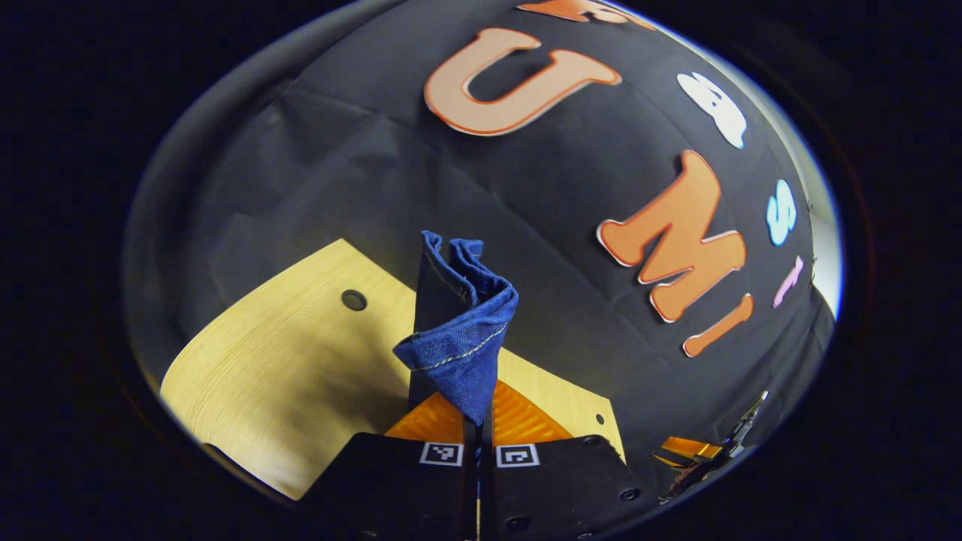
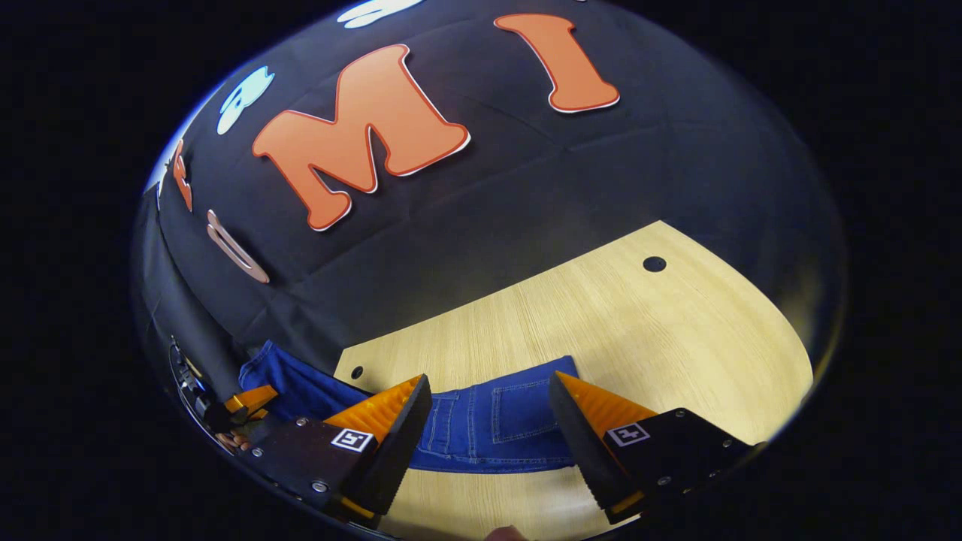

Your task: Grasp the waist and the cuffs of the jeans and fold them to make the two legs overlap; first hold the waist and fold one-third of the jeans toward the cuffs, then hold the cuffs and fold the remaining one-third in the same direction to finish folding.

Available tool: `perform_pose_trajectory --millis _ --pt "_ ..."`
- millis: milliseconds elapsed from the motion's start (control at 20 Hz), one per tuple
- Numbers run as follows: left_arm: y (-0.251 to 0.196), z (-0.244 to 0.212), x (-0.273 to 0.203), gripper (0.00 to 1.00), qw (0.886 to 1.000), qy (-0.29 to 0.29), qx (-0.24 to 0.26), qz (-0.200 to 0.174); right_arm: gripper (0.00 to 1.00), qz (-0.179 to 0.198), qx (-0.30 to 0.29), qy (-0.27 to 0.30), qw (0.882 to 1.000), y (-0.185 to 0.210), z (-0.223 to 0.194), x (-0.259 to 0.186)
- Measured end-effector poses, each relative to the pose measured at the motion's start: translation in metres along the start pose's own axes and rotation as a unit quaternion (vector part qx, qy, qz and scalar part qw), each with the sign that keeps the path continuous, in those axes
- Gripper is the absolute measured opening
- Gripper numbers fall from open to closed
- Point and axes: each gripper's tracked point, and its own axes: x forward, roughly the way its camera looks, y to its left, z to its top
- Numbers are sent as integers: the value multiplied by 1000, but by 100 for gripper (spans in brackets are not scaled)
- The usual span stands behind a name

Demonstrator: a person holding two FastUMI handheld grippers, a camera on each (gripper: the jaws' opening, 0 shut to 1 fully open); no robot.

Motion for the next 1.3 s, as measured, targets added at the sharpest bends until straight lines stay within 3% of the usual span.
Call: perform_pose_trajectory --millis 400,800,1150,1300 --pt "-96 -46 31 1 997 39 53 -42 97 5 -24 0 1000 -22 5 -7" --pt "-166 -116 69 2 988 96 109 -51 97 6 -29 -3 1000 -53 11 -16" --pt "-205 -192 105 2 972 160 167 -37 97 1 -25 -2 1000 -85 16 -23" --pt "-209 -238 107 2 958 206 195 -32 97 -4 -22 2 1000 -100 15 -25"
